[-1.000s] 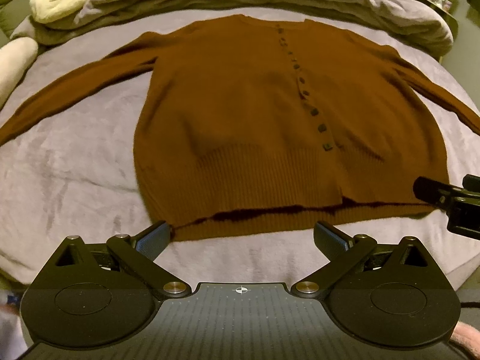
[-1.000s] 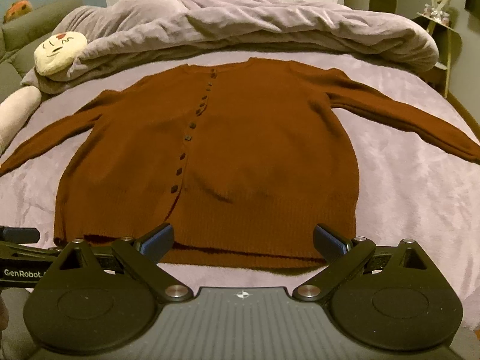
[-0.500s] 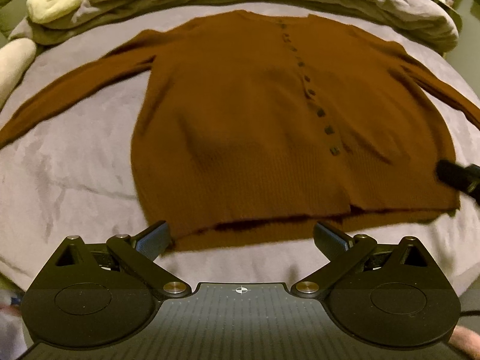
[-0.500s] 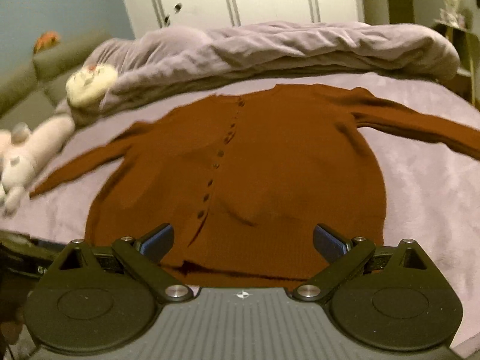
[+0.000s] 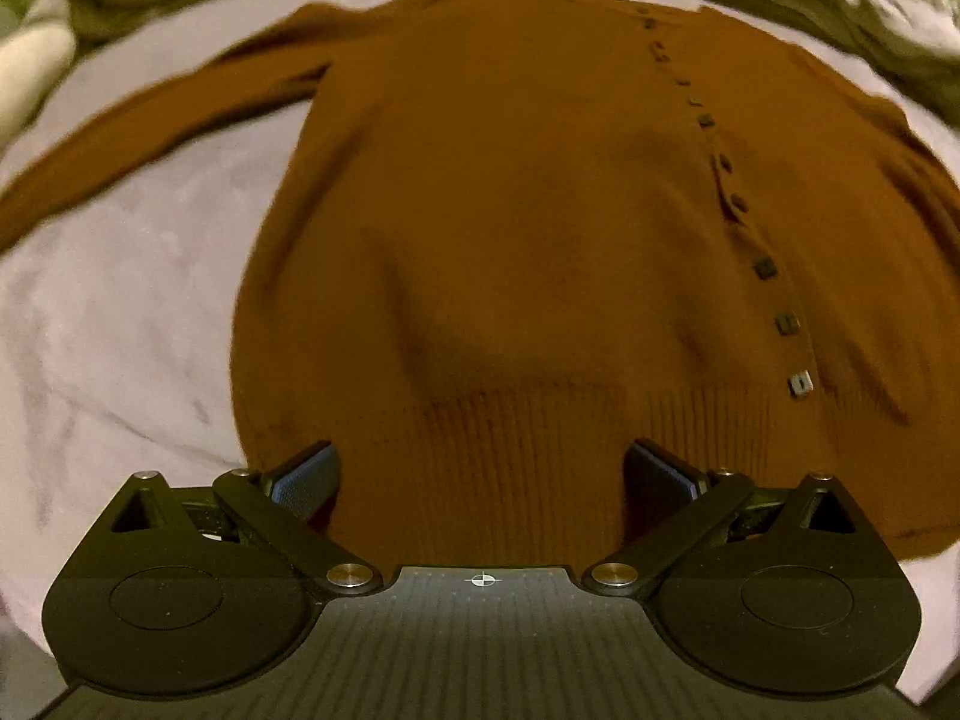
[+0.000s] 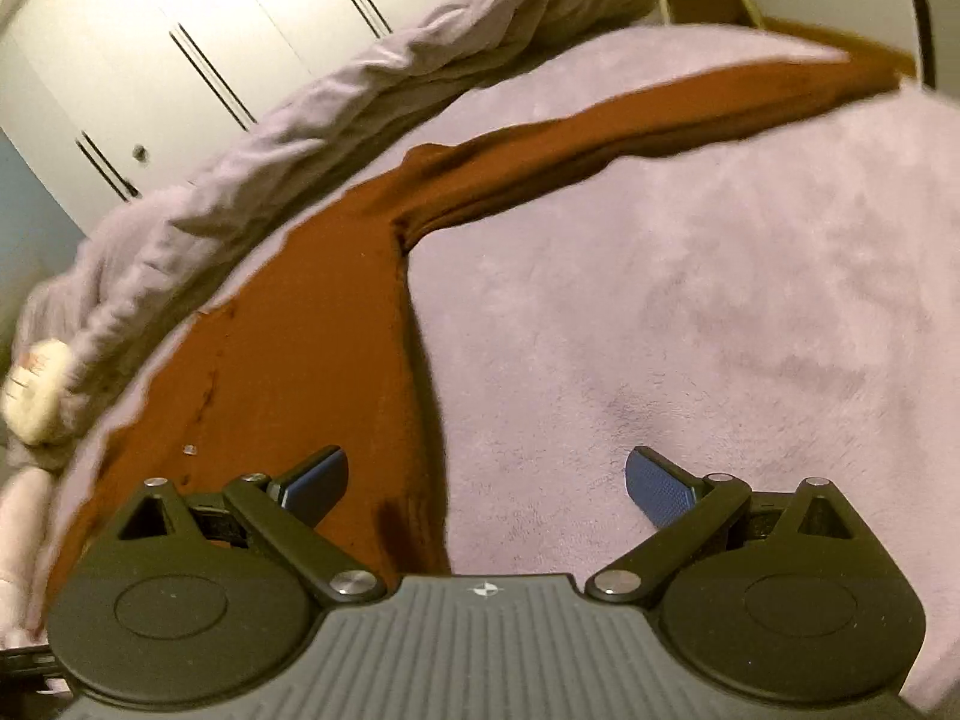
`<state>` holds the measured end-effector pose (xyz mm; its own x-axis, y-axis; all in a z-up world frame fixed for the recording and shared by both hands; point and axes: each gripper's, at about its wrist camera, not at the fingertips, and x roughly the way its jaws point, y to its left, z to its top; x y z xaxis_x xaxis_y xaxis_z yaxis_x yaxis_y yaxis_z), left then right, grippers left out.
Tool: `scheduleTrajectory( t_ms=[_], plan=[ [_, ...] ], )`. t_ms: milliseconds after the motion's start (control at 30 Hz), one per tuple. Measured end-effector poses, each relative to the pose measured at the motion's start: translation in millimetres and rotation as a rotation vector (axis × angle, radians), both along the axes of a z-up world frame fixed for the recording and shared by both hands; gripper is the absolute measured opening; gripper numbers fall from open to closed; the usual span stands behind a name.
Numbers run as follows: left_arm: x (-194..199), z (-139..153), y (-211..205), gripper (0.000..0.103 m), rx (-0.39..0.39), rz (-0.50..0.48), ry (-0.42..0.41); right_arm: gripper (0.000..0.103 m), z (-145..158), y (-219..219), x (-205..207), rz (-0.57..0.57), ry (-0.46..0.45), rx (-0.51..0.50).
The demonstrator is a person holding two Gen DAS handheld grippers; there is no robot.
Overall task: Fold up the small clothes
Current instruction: 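Reach the right gripper to the cardigan sleeve cuff and close on it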
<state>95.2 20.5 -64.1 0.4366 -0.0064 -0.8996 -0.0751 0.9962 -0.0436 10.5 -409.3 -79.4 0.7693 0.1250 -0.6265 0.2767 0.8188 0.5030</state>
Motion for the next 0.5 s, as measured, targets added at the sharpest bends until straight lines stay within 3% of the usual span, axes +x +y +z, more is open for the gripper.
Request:
scheduleTrajectory(
  t_ms=[133, 267, 333, 500],
  plan=[
    [2, -4, 6, 0.103, -0.043, 0.026, 0.003, 0.099, -10, -8, -7, 0.036, -0.060, 0.070],
    [-2, -6, 6, 0.103, -0.049, 0.017, -0.020, 0.099, -3, -19, -3, 0.136, -0.047, 0.082],
    [-3, -7, 6, 0.103, -0.051, 0.011, -0.023, 0.099, 5, -41, -6, 0.084, -0.105, 0.126],
    [-3, -7, 5, 0.103, -0.050, 0.017, -0.012, 0.096, 21, -121, -4, -0.215, -0.194, 0.109]
  ],
)
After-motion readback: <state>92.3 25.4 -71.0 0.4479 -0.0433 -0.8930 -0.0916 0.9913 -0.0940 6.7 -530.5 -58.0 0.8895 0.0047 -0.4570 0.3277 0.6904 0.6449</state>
